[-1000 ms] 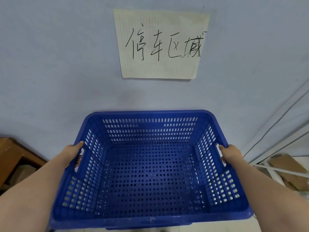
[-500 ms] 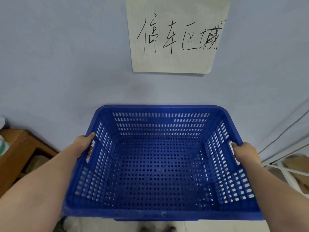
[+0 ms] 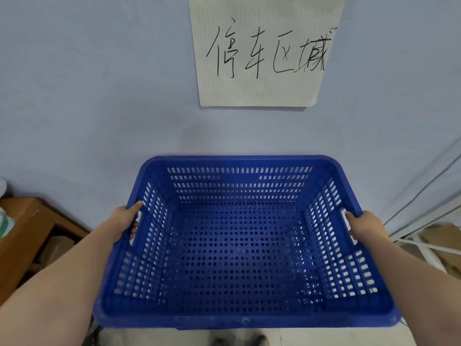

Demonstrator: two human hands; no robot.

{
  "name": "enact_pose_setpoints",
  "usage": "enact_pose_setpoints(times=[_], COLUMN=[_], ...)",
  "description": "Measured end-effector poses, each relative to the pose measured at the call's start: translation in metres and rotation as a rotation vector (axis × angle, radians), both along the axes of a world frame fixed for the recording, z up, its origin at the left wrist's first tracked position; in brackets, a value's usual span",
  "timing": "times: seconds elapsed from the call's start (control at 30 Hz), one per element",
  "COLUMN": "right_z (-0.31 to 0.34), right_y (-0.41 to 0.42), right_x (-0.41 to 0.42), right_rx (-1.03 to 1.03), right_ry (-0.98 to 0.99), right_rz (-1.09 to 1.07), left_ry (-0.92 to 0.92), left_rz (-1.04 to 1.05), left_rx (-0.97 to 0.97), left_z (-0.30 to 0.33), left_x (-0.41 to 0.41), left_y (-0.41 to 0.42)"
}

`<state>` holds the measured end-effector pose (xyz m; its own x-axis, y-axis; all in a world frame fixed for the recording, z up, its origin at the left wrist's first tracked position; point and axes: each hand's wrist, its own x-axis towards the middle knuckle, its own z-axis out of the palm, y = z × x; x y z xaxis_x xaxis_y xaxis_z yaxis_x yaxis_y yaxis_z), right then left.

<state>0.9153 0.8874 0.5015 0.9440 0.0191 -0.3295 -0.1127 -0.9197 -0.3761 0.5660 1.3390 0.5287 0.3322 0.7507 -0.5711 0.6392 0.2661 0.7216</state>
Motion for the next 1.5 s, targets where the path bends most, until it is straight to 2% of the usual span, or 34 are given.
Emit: enact_pose_setpoints(times=[1.17, 1.5], right_z=[-0.008, -0.004], right_y=[0.005, 0.007], right_x=[-0.002, -0.010], right_rx=[-0.014, -0.080], right_ry=[-0.027, -0.111], right_rz=[-0.014, -0.002], left_ry=[0.061, 0.063], left_rz=[0.035, 0.051], left_rx=[0.131, 0.198], left_z=[-0.019, -0.023], left_x=[0.012, 0.007], left_y=[0.013, 0.010])
